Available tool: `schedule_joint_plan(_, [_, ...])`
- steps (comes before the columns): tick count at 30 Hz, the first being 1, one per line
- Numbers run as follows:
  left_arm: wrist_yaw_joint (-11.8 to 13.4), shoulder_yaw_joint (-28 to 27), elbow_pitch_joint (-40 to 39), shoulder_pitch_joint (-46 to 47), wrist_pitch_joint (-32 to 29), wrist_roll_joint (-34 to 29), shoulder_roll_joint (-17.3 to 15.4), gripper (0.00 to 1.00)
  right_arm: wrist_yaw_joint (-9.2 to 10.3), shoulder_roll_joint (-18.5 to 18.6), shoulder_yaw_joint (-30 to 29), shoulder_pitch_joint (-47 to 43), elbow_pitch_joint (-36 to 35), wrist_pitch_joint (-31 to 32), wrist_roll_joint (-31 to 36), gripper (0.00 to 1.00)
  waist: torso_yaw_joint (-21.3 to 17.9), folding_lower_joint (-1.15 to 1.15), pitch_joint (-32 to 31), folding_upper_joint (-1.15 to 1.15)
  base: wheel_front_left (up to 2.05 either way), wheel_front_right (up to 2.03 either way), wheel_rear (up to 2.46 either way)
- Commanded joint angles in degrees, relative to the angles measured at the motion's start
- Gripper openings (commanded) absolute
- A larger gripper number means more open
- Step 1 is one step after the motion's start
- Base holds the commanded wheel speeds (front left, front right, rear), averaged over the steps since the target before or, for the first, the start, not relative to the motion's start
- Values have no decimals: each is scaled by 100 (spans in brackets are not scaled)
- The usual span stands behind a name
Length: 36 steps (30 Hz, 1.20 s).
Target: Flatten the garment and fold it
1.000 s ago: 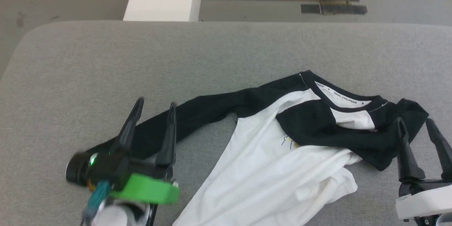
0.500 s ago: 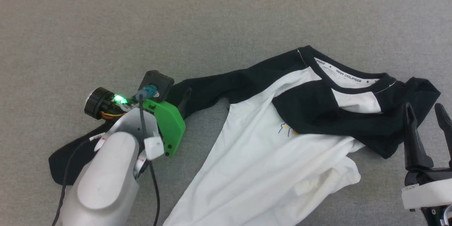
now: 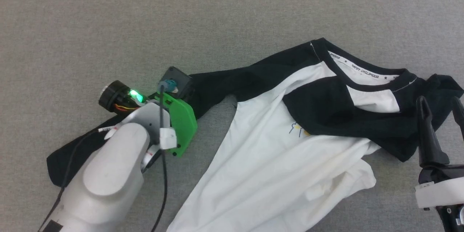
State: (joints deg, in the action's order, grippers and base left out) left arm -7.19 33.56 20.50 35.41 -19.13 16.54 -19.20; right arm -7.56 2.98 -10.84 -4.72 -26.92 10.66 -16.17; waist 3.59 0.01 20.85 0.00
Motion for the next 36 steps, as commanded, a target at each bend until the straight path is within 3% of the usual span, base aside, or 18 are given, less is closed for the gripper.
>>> schedule_joint_plan(1, [101, -111, 29, 48, 177, 32, -64, 0, 8, -10, 2, 74, -29, 22, -19, 100, 47, -1, -41, 0, 0, 0, 0])
schedule_joint_plan(6, [591, -572, -294, -341, 702, 270, -88, 0, 8, -10, -32, 29, 6, 10, -55, 100, 166, -1, -157, 0, 0, 0, 0])
schedule_joint_plan(12, [1540, -1426, -1203, -1482, 1001, 598, -420, 0, 8, -10, -37, -55, 60, 26, -84, 100, 329, -1, -273, 0, 0, 0, 0])
schedule_joint_plan(16, [2275, -1900, -1651, -2460, 1017, 734, -475, 0, 8, -10, -7, -106, 115, 46, -103, 100, 405, -1, -325, 0, 0, 0, 0])
schedule_joint_plan(19, [2678, -2125, -1709, -3043, 996, 759, -506, 0, 8, -10, 24, -117, 136, 67, -95, 100, 429, -1, -356, 0, 0, 0, 0])
schedule_joint_plan(21, [2716, -2157, -1804, -3286, 1071, 871, -404, 0, 8, -10, 39, -127, 150, 94, -86, 100, 455, -1, -384, 0, 0, 0, 0])
schedule_joint_plan(22, [2695, -2159, -1864, -3353, 1147, 948, -319, 11, 8, -10, 34, -131, 155, 104, -81, 100, 473, -1, -398, 0, 0, 0, 0])
schedule_joint_plan(23, [2641, -2124, -1904, -3375, 1199, 982, -274, 45, 8, -10, 32, -135, 159, 112, -73, 100, 492, -1, -412, 0, 0, 0, 0])
schedule_joint_plan(24, [2583, -2106, -1955, -3369, 1277, 1050, -195, 100, 8, -10, 36, -140, 167, 124, -65, 100, 509, -1, -435, 0, 0, 0, 0])
schedule_joint_plan(29, [2316, -2082, -2266, -3122, 1503, 1312, 26, 100, 8, -10, 114, -135, 201, 171, -61, 100, 518, -1, -521, 0, 0, 0, 0])
schedule_joint_plan(33, [2066, -1802, -2886, -2506, 1439, 966, -206, 100, 8, -10, 159, -130, 216, 174, -82, 100, 413, -1, -449, 0, 0, 0, 0])
schedule_joint_plan(36, [1824, -1469, -2796, -2066, 1169, 719, -354, 100, 8, -10, 197, -108, 216, 176, -86, 100, 338, -1, -324, 0, 0, 0, 0])
